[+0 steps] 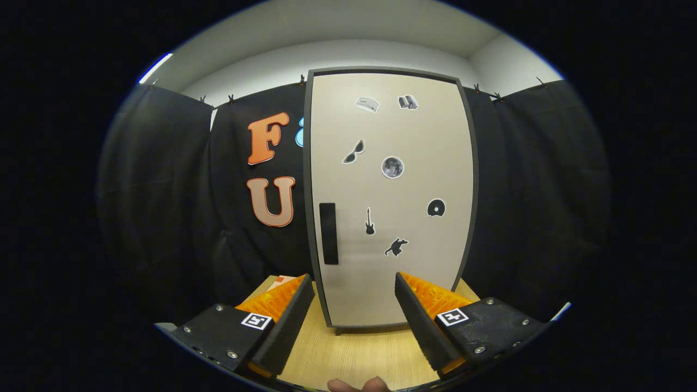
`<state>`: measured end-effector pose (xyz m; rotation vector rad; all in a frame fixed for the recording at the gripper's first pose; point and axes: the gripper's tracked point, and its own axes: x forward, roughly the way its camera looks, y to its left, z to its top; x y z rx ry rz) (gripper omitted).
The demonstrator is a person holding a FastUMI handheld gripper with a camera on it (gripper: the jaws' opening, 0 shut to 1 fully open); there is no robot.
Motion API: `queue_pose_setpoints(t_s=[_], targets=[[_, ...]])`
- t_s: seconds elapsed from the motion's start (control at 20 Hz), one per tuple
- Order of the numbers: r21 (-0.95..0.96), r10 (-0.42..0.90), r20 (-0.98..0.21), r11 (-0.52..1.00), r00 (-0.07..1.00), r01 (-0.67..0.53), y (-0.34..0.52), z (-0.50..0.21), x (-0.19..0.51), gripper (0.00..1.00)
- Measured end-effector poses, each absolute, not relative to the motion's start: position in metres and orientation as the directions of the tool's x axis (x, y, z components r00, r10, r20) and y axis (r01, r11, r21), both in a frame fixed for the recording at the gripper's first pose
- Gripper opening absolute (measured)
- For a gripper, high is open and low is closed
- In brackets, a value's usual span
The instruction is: Open the shoe cabinet door, grab the shoes and put them into the shoe cabinet, then close the shoe cabinet door.
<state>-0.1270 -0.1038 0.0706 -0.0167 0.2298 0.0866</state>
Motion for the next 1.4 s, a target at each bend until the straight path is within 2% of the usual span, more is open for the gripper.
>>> queue_pose_setpoints(t_s=[0.55, 0.75, 1.4], targets=[[0.095, 0.097, -0.170, 0.992, 0.981, -0.081, -0.175, 0.097, -0.195, 0.95], [0.080, 0.054, -0.156, 0.996, 0.986, -0.041, -0.186, 0.108, -0.198, 0.94], [0.102, 0.040, -0.178, 0.995, 0.983, -0.022, -0.167, 0.100, -0.188, 0.95]])
